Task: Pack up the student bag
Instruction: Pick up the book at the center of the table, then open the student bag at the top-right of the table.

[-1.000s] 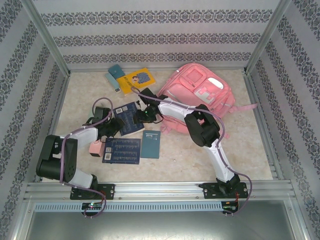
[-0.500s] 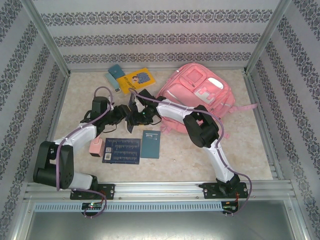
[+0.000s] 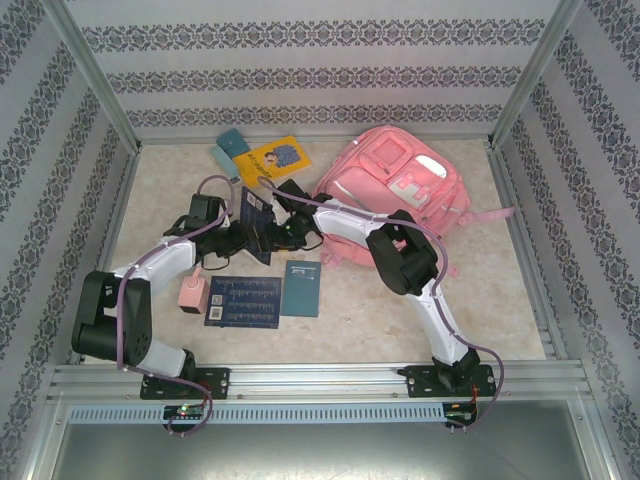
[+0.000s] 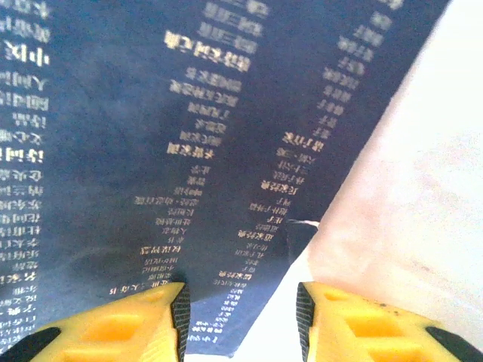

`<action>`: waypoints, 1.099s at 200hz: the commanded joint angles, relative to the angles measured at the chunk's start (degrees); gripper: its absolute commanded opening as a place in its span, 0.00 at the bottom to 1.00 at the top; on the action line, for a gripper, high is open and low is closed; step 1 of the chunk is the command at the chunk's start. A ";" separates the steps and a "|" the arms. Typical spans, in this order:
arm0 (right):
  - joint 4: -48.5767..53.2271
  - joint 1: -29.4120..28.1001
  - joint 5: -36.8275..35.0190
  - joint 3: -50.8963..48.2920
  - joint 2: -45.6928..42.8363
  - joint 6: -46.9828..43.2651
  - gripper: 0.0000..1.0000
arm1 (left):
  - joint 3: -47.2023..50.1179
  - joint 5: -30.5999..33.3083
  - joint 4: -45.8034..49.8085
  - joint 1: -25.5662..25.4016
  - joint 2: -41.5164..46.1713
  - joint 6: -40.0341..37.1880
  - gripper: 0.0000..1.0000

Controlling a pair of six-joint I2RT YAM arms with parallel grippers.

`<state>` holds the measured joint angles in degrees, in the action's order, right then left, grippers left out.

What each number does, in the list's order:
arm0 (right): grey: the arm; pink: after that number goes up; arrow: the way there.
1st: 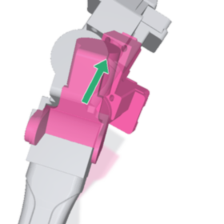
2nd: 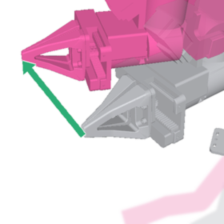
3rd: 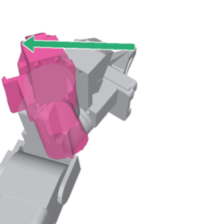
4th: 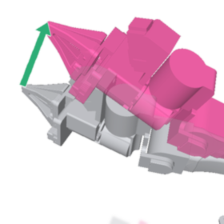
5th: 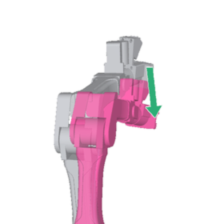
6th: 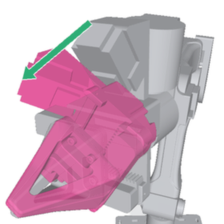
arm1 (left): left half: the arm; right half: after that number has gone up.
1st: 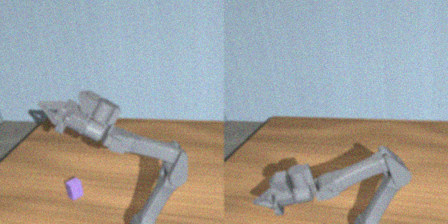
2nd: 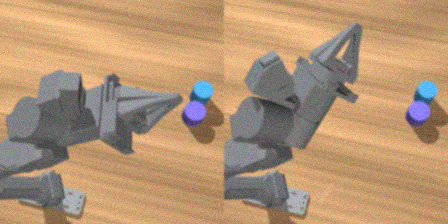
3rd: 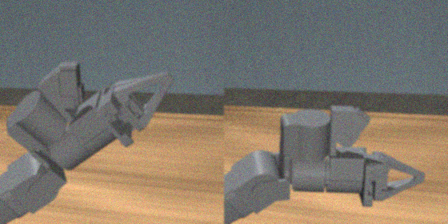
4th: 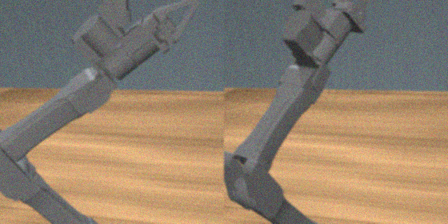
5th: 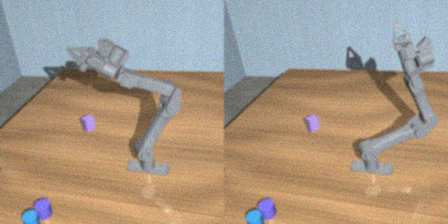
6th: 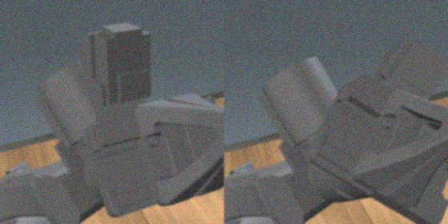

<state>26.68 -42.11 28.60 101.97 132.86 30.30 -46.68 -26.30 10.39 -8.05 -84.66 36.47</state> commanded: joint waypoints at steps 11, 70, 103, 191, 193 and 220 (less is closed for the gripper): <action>-0.34 0.89 -1.87 -1.68 -3.02 0.45 0.47 | -1.92 0.88 5.47 0.28 -0.21 -3.86 0.16; 3.07 4.48 -19.11 -6.78 -18.25 -7.60 0.52 | -1.77 2.09 4.40 0.31 4.22 -1.90 0.00; 5.33 7.99 -30.42 -9.50 -23.05 -15.25 0.53 | -1.40 -0.23 0.70 0.23 6.89 1.45 0.00; 12.62 13.27 -35.86 -11.83 -18.72 -26.27 0.56 | -4.08 -3.84 -0.79 0.23 8.68 4.23 0.00; 12.48 13.28 -36.11 -11.87 -18.59 -26.26 0.56 | -4.09 -3.89 -0.74 0.23 8.69 4.23 0.00; 12.86 13.36 -40.07 -11.70 -16.23 -26.42 0.56 | -4.90 -5.26 0.12 0.23 8.25 3.57 0.00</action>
<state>38.28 -28.64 -6.57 90.52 114.65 5.89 -48.90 -29.04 12.53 -7.77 -77.52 39.97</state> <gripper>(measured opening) 0.559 0.136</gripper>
